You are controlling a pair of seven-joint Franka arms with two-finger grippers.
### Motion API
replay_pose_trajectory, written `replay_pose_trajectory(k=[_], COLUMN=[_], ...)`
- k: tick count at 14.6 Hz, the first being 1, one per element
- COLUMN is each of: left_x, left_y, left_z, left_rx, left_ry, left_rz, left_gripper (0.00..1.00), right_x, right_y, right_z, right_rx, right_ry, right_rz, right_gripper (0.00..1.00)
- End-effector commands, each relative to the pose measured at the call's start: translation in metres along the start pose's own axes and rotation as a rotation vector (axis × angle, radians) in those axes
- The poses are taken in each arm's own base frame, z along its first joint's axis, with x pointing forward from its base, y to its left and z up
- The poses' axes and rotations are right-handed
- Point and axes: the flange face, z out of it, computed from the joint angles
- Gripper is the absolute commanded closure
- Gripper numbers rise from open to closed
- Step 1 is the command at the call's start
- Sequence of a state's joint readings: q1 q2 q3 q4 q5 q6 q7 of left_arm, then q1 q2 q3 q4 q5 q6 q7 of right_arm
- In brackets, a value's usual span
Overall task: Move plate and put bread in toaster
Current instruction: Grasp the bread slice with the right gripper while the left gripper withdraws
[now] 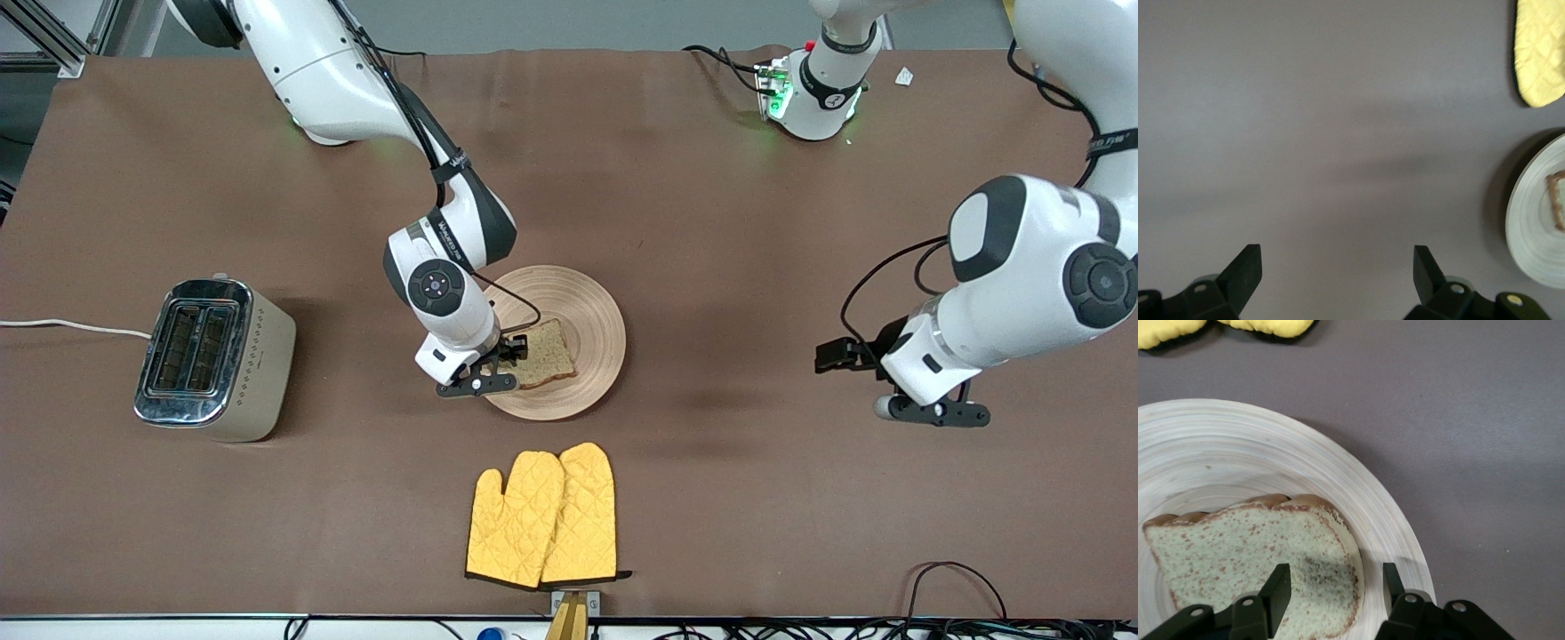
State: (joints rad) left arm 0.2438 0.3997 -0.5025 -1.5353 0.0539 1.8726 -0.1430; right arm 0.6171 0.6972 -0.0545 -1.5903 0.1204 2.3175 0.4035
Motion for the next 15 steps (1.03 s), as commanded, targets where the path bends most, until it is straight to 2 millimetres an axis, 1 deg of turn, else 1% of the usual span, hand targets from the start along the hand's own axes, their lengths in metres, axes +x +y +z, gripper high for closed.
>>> replay_pose_trajectory(k=[1,3,4,6,7,8,9,10,11,12,13,14,15], left_x=[-0.027,-0.043,-0.048,-0.052,-0.056,-0.062,-0.07,-0.078,-0.086,-0.095,-0.101,-0.108,-0.114], left_y=[0.003,0.003,0.004,0.005,0.0,-0.01,-0.003,-0.003,-0.002,-0.004,-0.009,-0.006,-0.005], left_z=[-0.052,-0.086,-0.099,-0.123,-0.137,-0.152,-0.164,-0.172,-0.174,-0.181,-0.183,-0.184,-0.184], left_rx=[0.112,0.218,0.233,0.233,0.234,0.249,0.264,0.264,0.238,0.198,0.176,0.177,0.18], left_ry=[0.004,0.006,0.005,0.027,0.047,0.068,0.087,0.089,0.065,0.05,0.043,0.043,0.041], left_rz=[0.005,0.027,0.023,0.024,0.019,0.006,0.017,0.006,-0.008,-0.027,-0.042,-0.04,-0.046], left_gripper=[0.0,0.0,0.0,0.0,0.0,0.0,0.0,0.0,0.0,0.0,0.0,0.0,0.0], right_x=[-0.003,-0.004,-0.004,-0.005,-0.005,-0.005,-0.005,-0.005,-0.005,-0.004,-0.003,-0.004,-0.002], right_y=[-0.009,-0.01,-0.01,-0.01,-0.01,-0.01,-0.009,-0.009,-0.009,-0.008,-0.006,-0.003,0.003], right_z=[0.008,0.013,0.015,0.016,0.016,0.015,0.014,0.013,0.012,0.011,0.006,-0.002,-0.015], right_rx=[0.002,0.002,0.002,0.0,-0.001,-0.002,-0.002,-0.003,-0.002,-0.003,-0.016,-0.038,-0.067], right_ry=[0.003,0.006,0.006,0.002,0.0,-0.003,-0.003,-0.003,-0.002,-0.005,-0.015,-0.05,-0.085], right_rz=[0.016,0.013,0.015,0.018,0.023,0.023,0.023,0.021,0.021,0.021,0.013,0.013,0.013], right_gripper=[0.39,0.43,0.47,0.66,0.75,0.85,0.93,0.97,0.99,1.0,1.0,1.0,1.0])
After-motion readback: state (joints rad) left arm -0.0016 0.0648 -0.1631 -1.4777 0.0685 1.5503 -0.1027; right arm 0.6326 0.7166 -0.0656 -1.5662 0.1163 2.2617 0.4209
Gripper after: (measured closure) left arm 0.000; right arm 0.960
